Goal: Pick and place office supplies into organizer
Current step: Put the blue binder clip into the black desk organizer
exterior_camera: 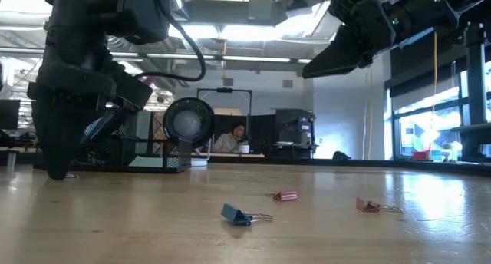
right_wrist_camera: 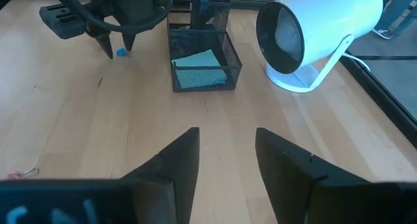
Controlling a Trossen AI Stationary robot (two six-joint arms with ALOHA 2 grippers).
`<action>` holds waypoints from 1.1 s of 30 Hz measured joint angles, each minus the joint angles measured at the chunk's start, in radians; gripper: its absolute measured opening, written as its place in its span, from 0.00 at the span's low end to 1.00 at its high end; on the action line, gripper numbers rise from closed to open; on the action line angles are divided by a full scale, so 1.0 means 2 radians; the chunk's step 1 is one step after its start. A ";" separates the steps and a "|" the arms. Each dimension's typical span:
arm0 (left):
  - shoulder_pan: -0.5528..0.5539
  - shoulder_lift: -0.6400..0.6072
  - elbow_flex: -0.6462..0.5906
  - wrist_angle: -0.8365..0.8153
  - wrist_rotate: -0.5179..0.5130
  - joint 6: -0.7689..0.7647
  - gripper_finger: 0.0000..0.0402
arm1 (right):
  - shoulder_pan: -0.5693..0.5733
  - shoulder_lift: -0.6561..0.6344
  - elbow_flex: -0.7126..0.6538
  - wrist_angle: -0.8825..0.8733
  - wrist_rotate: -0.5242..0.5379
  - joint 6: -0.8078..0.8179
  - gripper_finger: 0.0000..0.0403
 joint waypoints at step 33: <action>0.001 0.002 0.000 -0.016 -0.017 0.023 0.15 | 0.000 0.000 0.000 0.001 0.000 -0.005 0.38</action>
